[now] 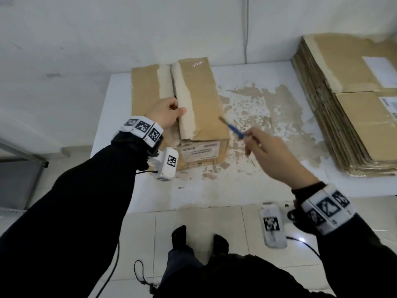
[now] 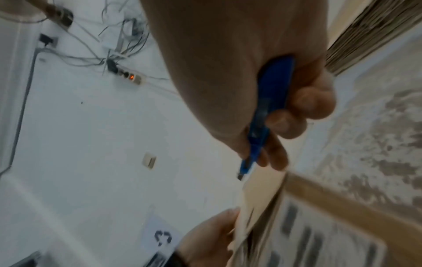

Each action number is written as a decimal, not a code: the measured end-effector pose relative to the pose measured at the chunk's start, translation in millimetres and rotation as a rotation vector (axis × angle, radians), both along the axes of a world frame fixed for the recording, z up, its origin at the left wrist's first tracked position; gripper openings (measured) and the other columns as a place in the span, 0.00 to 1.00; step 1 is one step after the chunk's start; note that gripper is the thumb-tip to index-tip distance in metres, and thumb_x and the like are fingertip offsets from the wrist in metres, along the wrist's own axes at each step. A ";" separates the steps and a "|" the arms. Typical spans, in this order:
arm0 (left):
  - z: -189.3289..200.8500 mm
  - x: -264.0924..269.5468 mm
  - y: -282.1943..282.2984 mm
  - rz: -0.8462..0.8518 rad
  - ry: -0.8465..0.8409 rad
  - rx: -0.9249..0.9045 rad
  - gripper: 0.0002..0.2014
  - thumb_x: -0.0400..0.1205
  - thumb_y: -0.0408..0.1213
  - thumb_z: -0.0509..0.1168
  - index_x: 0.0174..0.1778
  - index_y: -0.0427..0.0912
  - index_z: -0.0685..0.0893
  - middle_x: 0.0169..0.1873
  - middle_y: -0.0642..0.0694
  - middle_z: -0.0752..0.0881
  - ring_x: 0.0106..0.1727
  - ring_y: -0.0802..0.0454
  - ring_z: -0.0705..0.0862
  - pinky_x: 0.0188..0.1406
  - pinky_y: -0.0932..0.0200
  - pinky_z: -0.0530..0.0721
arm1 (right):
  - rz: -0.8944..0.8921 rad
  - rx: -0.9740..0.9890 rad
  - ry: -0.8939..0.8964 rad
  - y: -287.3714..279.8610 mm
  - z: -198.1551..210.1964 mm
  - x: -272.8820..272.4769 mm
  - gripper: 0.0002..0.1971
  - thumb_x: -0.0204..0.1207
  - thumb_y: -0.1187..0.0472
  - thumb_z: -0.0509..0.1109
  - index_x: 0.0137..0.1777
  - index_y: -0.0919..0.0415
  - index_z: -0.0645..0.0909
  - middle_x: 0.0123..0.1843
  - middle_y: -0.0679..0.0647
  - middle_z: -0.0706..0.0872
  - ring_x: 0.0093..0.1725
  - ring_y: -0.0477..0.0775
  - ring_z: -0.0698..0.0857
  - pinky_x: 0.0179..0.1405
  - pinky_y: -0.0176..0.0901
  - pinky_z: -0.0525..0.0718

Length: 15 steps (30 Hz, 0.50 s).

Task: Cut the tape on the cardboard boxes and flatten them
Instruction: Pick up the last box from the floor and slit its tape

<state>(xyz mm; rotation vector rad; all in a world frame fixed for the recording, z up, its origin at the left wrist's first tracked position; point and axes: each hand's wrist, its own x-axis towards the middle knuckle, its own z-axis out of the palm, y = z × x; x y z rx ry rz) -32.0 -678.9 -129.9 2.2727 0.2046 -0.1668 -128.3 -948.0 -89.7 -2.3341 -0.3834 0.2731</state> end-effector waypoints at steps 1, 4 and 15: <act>5.1 2.3 3.0 -0.046 0.017 0.014 0.13 0.82 0.40 0.66 0.33 0.45 0.73 0.38 0.44 0.82 0.43 0.47 0.79 0.48 0.56 0.75 | -0.067 0.035 -0.052 -0.9 -1.7 12.2 0.10 0.87 0.59 0.54 0.50 0.58 0.76 0.34 0.49 0.80 0.24 0.47 0.71 0.20 0.31 0.68; 33.4 6.1 5.2 -0.276 0.140 0.201 0.08 0.84 0.41 0.64 0.42 0.44 0.74 0.35 0.47 0.83 0.41 0.47 0.79 0.49 0.56 0.77 | -0.266 0.139 -0.137 -0.6 -9.2 51.0 0.12 0.87 0.59 0.52 0.51 0.60 0.78 0.37 0.52 0.80 0.30 0.55 0.76 0.27 0.42 0.76; 44.8 5.2 14.2 -0.292 -0.046 0.930 0.17 0.84 0.45 0.51 0.61 0.43 0.79 0.55 0.40 0.84 0.60 0.40 0.79 0.74 0.40 0.57 | -0.395 0.183 0.068 12.6 -40.0 66.2 0.16 0.85 0.55 0.50 0.40 0.57 0.74 0.44 0.60 0.82 0.42 0.65 0.83 0.44 0.62 0.84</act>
